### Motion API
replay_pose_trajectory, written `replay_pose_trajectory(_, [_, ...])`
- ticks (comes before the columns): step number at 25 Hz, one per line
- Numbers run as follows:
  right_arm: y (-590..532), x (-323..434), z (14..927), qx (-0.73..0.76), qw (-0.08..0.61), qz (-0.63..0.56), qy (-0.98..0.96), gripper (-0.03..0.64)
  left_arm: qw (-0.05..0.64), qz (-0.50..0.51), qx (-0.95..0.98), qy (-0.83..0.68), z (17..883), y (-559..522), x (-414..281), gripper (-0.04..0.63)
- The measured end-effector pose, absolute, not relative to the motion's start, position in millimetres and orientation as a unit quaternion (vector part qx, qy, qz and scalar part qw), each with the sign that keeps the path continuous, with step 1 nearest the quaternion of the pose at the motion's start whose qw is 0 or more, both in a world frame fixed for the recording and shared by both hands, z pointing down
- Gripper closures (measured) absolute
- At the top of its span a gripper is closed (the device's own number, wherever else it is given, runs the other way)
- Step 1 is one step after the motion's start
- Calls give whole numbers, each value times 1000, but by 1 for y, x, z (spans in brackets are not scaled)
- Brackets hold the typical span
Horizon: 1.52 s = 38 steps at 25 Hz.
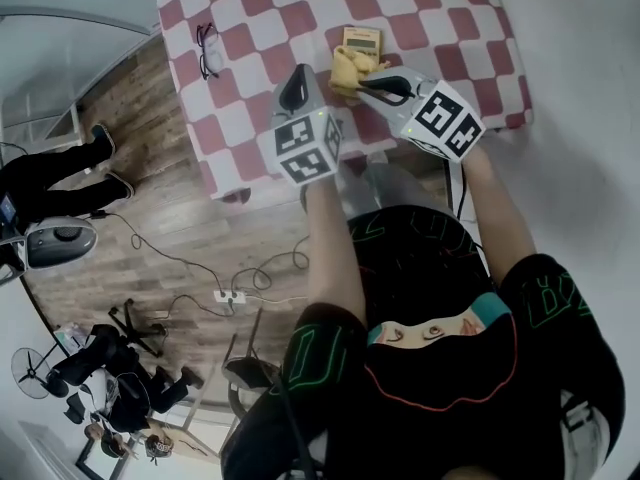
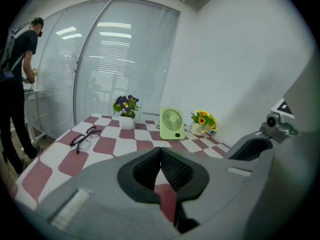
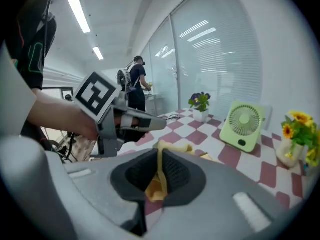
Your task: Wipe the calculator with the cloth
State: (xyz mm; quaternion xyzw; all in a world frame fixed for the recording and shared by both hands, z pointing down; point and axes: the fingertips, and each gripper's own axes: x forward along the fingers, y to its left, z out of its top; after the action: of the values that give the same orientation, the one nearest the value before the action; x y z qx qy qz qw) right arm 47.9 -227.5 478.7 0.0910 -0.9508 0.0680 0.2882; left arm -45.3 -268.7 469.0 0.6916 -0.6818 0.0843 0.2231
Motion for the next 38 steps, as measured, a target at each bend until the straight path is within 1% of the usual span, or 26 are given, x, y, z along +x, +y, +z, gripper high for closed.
replay_pose_trajectory(7, [-291, 82, 406, 231, 183, 94, -951, 588, 178, 47, 704, -686, 419, -282, -28, 584])
replay_pose_trajectory(11, [-319, 117, 378, 316, 156, 96, -931, 588, 135, 26, 710, -691, 376, -290, -26, 584])
replay_pose_trajectory(16, [-348, 156, 333, 375, 102, 80, -918, 588, 83, 4, 723, -686, 323, -306, -19, 584])
replay_pose_trajectory(21, [-363, 182, 304, 410, 69, 61, -908, 588, 55, 0, 734, -677, 294, -316, -9, 584])
replay_pose_trajectory(27, [-371, 198, 287, 437, 46, 44, -897, 588, 37, -16, 744, -667, 272, -324, -3, 584])
replay_pose_trajectory(32, [-377, 206, 283, 448, 31, 40, -893, 588, 12, -17, 752, -659, 255, -333, 3, 584])
replay_pose_trajectory(38, [-387, 208, 269, 449, 15, 23, -893, 588, 3, -7, 755, -656, 250, -343, 3, 584])
